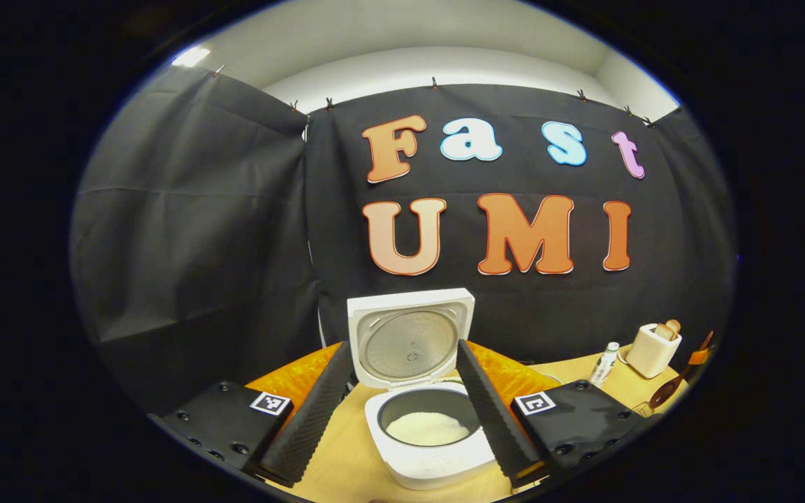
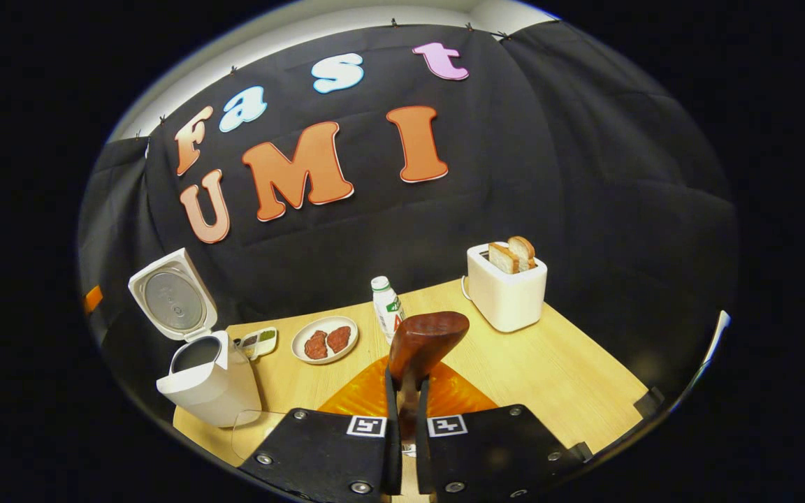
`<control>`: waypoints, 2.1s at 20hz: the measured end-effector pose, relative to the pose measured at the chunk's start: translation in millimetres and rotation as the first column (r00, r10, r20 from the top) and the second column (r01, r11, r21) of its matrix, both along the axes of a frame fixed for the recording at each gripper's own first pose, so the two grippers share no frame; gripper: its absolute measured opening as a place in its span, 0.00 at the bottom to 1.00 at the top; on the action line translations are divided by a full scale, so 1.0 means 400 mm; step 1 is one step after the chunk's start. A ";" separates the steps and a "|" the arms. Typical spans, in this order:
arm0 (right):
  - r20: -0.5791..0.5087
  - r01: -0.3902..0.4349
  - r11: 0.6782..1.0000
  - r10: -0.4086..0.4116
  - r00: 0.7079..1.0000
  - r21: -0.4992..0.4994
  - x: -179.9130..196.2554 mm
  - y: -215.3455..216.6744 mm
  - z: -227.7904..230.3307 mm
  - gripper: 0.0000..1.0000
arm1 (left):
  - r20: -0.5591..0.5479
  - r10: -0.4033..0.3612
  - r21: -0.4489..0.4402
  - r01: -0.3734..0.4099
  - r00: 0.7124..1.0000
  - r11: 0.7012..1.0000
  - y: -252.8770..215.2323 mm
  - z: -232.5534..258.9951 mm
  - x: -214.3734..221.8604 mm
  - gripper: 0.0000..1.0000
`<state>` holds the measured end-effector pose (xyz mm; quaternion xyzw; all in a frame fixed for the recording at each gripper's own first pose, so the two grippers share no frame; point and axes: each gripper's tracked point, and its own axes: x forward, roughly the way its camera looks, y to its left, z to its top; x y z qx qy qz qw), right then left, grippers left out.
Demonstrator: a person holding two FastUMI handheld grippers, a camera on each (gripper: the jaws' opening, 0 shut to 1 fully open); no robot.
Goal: Close the left gripper, press the button to open the rice cooker; take a wooden spoon from the chopstick holder with the right hand, scoop a spoonful of rice and pour it into the rice cooker, then put the wooden spoon back into the chopstick holder.
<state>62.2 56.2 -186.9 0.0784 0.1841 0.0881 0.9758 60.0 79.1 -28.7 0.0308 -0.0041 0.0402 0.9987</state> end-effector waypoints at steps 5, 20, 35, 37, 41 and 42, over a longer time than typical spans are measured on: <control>-0.052 -0.002 1.000 0.003 0.999 0.018 0.017 0.007 -0.094 0.07 | -0.012 -0.003 -0.046 0.003 1.000 0.999 -0.007 -0.006 0.003 1.00; -0.176 -0.049 0.998 0.041 0.983 -0.042 0.041 0.056 -0.249 0.14 | 0.029 0.073 -0.099 -0.070 0.997 0.993 0.027 0.029 0.003 1.00; -0.206 0.090 0.995 -0.096 0.974 -0.037 0.021 -0.041 -0.152 0.95 | 0.023 0.006 -0.042 -0.005 1.000 0.999 -0.015 0.084 0.027 1.00; -0.159 0.114 0.993 -0.118 0.980 -0.034 0.032 -0.082 -0.098 0.95 | 0.026 -0.009 -0.045 0.010 1.000 0.999 -0.027 0.094 0.026 1.00; -0.066 0.181 0.983 -0.182 0.981 -0.023 0.060 -0.128 0.029 0.95 | 0.012 -0.040 -0.064 0.040 0.999 0.997 -0.045 0.089 0.032 1.00; -0.045 0.193 0.981 -0.194 0.980 -0.022 0.065 -0.129 0.056 0.95 | 0.003 -0.048 -0.073 0.048 0.999 0.996 -0.048 0.080 0.038 1.00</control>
